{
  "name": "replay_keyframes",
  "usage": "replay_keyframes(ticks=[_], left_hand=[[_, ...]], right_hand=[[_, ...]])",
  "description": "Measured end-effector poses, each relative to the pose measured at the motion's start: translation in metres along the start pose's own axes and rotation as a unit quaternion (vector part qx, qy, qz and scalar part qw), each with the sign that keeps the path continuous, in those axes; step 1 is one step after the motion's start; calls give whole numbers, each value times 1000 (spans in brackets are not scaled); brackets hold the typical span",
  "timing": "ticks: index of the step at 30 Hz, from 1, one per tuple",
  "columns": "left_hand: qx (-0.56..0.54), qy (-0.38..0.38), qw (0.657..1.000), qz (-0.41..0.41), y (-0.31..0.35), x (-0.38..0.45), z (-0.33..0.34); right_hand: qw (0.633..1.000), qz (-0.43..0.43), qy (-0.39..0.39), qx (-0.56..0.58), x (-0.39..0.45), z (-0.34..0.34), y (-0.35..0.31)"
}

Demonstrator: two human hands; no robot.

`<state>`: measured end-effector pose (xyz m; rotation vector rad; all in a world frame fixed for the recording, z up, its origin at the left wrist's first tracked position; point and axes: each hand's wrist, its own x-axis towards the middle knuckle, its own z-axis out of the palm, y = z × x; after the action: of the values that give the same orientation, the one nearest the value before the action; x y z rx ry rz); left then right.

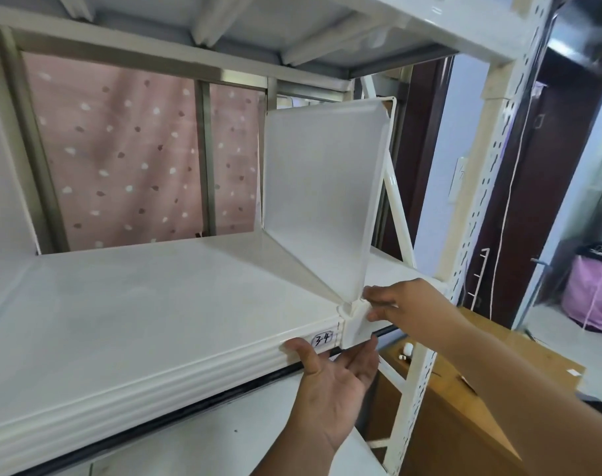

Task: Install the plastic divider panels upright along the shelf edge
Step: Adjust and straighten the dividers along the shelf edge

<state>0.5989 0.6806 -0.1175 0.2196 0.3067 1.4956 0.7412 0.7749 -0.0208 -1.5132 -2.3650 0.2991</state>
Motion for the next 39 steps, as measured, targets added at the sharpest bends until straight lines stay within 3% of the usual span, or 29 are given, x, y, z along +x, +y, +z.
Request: replay_keyframes(ticks=[4, 14, 22, 28, 32, 39], left_hand=[[-25, -10, 999, 19, -1, 5, -1], [-68, -28, 997, 8, -2, 4, -8], [-103, 1, 995, -6, 1, 1, -13], [-116, 12, 993, -6, 1, -1, -10], [-96, 33, 995, 4, 3, -4, -10], [-2, 13, 1000, 19, 32, -26, -12]], right_hand=[[999, 6, 48, 16, 0, 4, 5], [997, 20, 58, -49, -5, 3, -9], [992, 50, 60, -102, -6, 8, -17], [990, 63, 114, -60, -16, 19, -19], [984, 68, 142, -86, -21, 22, -26], [983, 30, 116, -142, -40, 23, -44]])
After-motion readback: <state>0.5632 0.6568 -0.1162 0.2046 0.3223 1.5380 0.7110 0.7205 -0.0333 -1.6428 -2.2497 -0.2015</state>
